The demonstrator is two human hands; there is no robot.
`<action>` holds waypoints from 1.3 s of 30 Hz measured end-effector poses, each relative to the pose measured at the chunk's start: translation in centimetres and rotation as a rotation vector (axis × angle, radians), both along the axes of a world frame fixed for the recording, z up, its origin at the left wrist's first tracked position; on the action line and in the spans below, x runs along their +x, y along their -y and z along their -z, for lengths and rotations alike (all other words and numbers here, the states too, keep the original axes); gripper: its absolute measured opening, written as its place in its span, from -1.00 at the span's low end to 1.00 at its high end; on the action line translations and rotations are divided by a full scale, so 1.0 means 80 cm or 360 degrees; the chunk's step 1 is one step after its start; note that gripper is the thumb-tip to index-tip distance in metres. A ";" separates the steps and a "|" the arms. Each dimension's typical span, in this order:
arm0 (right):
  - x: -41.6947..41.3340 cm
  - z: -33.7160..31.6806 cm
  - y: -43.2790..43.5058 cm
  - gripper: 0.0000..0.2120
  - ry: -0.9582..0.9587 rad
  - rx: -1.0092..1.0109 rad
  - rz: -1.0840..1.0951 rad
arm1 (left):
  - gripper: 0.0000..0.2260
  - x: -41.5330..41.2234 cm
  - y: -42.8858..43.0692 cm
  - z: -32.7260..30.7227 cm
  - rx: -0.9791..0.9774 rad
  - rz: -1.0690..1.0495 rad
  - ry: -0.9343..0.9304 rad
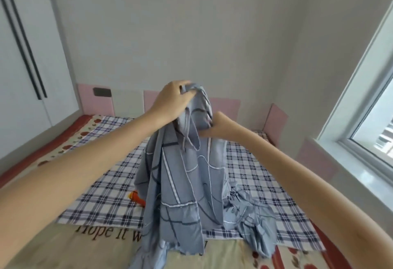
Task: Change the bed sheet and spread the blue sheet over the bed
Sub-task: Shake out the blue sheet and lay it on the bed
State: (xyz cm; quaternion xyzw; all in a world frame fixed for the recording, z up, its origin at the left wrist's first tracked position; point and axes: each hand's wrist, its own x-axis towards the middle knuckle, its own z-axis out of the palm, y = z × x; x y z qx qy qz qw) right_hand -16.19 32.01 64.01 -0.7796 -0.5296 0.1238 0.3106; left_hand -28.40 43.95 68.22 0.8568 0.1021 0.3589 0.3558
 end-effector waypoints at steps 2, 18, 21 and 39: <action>-0.003 0.063 -0.020 -0.92 -0.0007 -0.0262 -0.0034 | -0.70 -0.013 -0.004 -0.005 -0.0180 -0.0080 0.0131; 0.132 -0.023 -0.021 -0.78 -0.0870 0.0838 0.0930 | -0.67 -0.101 -0.164 -0.079 -0.1019 -0.0916 0.0932; 0.093 -0.191 0.002 -0.75 -0.0737 0.1737 0.0451 | -0.68 -0.107 -0.180 -0.109 -0.0715 -0.0966 0.1047; 0.087 -0.013 0.058 -0.77 -0.0735 0.0726 0.1304 | -0.76 -0.082 -0.160 0.058 -0.0479 -0.0977 0.0076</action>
